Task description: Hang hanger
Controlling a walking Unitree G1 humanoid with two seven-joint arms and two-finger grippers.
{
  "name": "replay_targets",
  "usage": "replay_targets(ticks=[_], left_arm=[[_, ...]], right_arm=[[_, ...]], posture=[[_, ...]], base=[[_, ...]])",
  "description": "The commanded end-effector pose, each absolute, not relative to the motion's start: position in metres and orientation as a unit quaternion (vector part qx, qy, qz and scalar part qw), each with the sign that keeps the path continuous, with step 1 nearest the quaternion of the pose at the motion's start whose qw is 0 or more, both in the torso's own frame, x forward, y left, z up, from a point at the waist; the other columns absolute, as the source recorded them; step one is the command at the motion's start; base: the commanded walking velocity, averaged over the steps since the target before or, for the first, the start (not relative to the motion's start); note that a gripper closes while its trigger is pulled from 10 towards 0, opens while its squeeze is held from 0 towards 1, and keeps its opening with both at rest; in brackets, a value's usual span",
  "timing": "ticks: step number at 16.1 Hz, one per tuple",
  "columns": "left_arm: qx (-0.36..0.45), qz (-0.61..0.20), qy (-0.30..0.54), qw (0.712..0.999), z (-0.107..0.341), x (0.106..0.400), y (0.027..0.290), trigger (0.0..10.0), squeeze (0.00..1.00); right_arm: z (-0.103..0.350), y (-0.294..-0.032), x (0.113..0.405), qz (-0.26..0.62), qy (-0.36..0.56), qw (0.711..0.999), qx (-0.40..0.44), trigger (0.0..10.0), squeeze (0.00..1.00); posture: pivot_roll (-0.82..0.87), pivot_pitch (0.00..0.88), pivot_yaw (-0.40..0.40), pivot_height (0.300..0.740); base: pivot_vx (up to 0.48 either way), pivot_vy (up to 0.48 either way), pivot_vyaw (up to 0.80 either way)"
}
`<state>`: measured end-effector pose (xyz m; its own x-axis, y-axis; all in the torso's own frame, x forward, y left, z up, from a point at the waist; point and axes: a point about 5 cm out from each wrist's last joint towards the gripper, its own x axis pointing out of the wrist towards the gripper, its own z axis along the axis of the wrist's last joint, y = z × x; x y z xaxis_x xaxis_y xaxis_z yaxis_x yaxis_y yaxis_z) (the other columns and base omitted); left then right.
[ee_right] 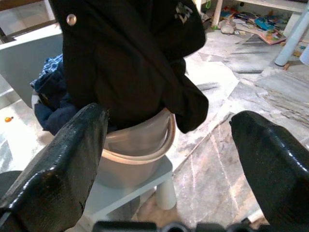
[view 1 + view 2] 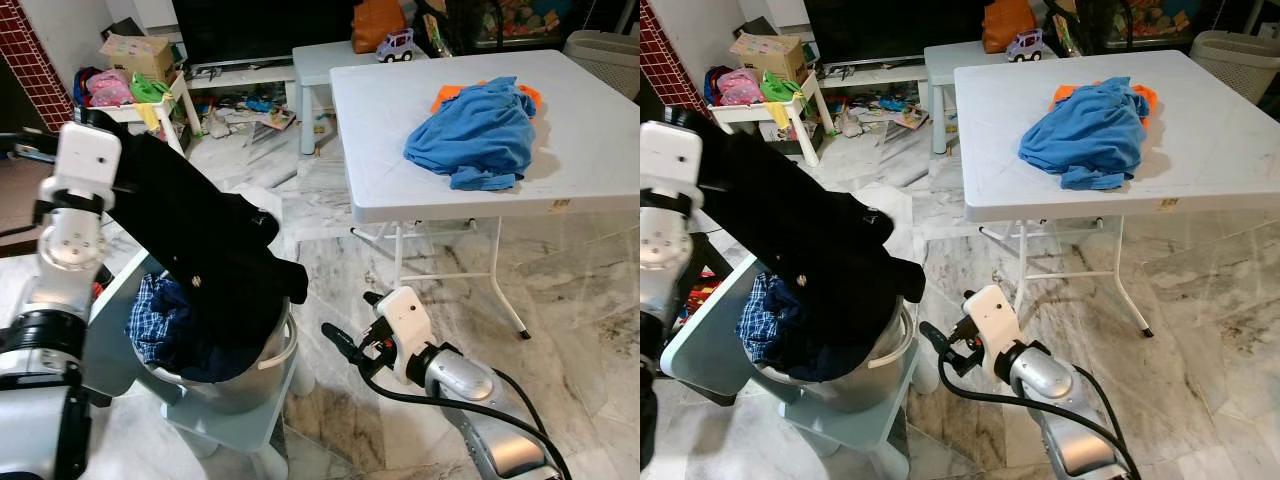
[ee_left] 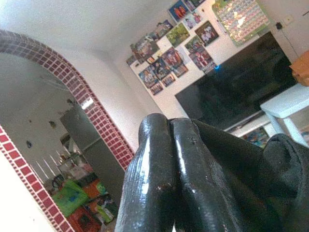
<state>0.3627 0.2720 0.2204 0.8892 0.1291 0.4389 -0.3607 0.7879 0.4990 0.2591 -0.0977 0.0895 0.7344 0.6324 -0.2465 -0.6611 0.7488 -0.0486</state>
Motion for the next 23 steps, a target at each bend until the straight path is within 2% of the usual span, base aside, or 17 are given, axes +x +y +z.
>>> replay_targets(ticks=[1, 6, 8, 10, 13, 16, 20, 23], left_arm=[[0.298, 0.136, -0.200, 0.923, 0.220, 0.361, 0.271, 0.0, 0.00], [0.291, 0.167, -0.226, 0.914, 0.224, 0.349, 0.274, 0.0, 0.00], [0.307, 0.169, -0.200, 0.915, 0.205, 0.340, 0.278, 0.0, 0.00], [0.309, 0.148, -0.150, 0.928, 0.177, 0.338, 0.275, 0.0, 0.00], [0.288, 0.075, -0.026, 0.954, 0.119, 0.341, 0.255, 0.0, 0.00], [0.299, 0.026, 0.002, 0.954, 0.109, 0.345, 0.240, 0.0, 0.00], [0.332, -0.076, 0.017, 0.940, 0.089, 0.346, 0.196, 0.0, 0.00], [0.339, -0.112, 0.039, 0.933, 0.071, 0.341, 0.175, 0.0, 0.00]], right_arm=[[0.089, -0.097, 0.258, 0.349, 0.107, 0.928, -0.070, 10.0, 0.00], [0.086, -0.098, 0.260, 0.348, 0.112, 0.928, -0.075, 10.0, 0.00], [0.087, -0.096, 0.263, 0.351, 0.110, 0.927, -0.077, 10.0, 0.00], [0.087, -0.095, 0.263, 0.353, 0.110, 0.926, -0.077, 10.0, 0.00], [0.085, -0.096, 0.256, 0.357, 0.115, 0.924, -0.077, 10.0, 0.00], [0.085, -0.099, 0.251, 0.353, 0.119, 0.925, -0.076, 10.0, 0.00], [0.085, -0.109, 0.243, 0.335, 0.123, 0.931, -0.080, 10.0, 0.00], [0.086, -0.114, 0.242, 0.327, 0.123, 0.933, -0.088, 10.0, 0.00]], posture=[[-0.13, 0.000, 0.088, 0.740], [-0.13, 0.000, 0.083, 0.740], [-0.12, 0.000, 0.078, 0.740], [-0.11, 0.000, 0.074, 0.740], [-0.13, 0.002, 0.074, 0.740], [-0.15, 0.019, 0.081, 0.740], [-0.20, 0.044, 0.094, 0.740], [-0.22, 0.051, 0.097, 0.740]], base=[[0.000, 0.000, 0.00], [0.000, 0.000, 0.00], [0.000, 0.000, 0.00], [0.000, 0.000, 0.00], [0.000, 0.000, 0.00], [0.000, 0.000, 0.00], [0.000, 0.000, 0.00], [0.000, 0.000, 0.00]])
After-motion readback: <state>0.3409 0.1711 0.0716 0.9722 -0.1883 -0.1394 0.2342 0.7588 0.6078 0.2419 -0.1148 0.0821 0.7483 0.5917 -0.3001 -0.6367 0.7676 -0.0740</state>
